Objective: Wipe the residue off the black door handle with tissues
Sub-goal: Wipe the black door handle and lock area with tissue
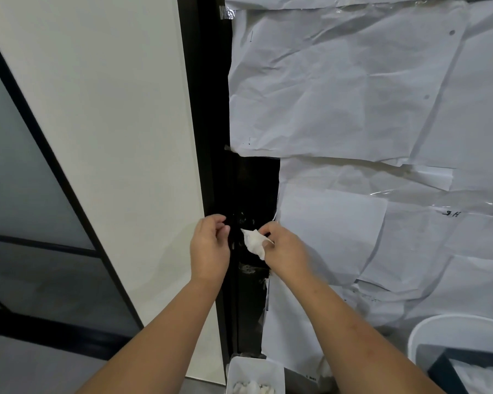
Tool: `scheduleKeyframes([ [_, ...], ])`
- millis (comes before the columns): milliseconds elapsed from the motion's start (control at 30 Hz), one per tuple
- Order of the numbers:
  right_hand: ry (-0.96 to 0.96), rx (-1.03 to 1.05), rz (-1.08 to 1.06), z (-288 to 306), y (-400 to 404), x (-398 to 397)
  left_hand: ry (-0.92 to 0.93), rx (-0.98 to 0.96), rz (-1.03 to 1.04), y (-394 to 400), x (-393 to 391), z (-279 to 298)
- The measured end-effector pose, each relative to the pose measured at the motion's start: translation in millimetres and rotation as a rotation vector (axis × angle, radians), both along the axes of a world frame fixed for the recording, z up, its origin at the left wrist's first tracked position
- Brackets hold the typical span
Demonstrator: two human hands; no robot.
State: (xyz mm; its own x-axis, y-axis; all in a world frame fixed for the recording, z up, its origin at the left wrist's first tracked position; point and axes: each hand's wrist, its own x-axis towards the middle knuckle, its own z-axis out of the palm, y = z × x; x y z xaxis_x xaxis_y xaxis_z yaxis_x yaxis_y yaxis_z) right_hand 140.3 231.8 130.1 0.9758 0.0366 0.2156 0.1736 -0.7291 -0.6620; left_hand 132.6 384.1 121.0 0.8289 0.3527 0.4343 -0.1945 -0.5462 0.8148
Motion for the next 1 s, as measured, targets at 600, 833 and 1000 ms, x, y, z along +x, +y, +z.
scheduleKeyframes([
  [600, -0.764, -0.366, 0.056, 51.3, 36.8, 39.3, -0.118, 0.109, 0.054, 25.9, 20.4, 5.4],
  [833, -0.49, -0.576, 0.229, 2.6, 37.6, 31.0, -0.123, 0.124, 0.038, 30.5, 22.8, 1.6],
  [1000, -0.236, -0.366, 0.264, -20.8, 29.7, 7.9, -0.095, 0.135, 0.05, 30.4, 22.6, 2.5],
])
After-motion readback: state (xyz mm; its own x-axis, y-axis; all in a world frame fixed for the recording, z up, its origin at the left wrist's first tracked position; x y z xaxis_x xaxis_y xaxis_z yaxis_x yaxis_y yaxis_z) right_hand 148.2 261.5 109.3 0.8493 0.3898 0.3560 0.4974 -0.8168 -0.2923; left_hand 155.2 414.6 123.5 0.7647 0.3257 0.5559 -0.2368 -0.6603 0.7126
